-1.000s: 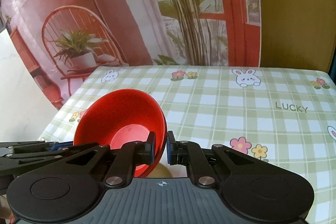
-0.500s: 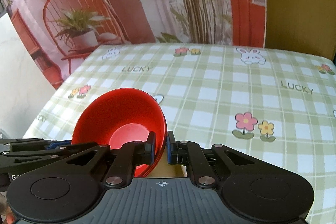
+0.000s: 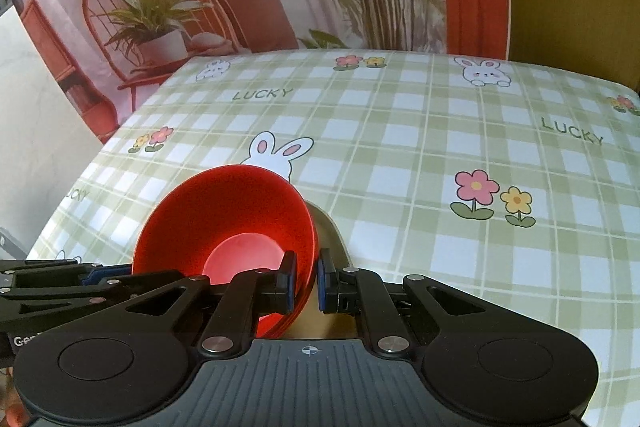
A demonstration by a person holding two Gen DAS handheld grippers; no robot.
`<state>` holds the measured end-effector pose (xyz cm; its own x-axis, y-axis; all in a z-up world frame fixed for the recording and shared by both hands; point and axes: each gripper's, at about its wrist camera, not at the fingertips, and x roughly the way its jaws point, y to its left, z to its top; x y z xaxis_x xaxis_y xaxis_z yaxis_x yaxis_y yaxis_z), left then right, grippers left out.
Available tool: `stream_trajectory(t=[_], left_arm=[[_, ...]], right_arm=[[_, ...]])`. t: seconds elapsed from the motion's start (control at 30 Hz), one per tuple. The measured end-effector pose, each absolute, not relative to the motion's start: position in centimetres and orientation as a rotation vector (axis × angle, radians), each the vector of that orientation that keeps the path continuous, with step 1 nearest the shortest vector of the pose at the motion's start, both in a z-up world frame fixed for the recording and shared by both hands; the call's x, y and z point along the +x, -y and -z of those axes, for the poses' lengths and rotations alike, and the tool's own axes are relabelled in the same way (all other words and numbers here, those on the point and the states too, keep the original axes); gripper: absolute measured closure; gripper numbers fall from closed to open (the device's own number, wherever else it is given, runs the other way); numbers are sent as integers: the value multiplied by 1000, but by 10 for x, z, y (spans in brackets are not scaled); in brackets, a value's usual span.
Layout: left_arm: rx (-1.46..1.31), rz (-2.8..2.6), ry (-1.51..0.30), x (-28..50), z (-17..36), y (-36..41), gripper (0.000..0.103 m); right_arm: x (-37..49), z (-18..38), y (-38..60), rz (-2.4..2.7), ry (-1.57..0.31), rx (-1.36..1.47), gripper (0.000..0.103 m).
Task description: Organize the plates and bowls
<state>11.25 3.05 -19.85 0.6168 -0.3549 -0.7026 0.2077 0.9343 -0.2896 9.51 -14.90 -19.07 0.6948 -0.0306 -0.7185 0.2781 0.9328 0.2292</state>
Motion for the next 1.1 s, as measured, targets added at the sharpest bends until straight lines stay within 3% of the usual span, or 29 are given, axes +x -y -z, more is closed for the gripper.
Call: stream_trajectory(t=[1.1], left_arm=[[-195,295,-814,108,196,-32,80]], right_arm=[[102,195,142,184,-805,328,93]])
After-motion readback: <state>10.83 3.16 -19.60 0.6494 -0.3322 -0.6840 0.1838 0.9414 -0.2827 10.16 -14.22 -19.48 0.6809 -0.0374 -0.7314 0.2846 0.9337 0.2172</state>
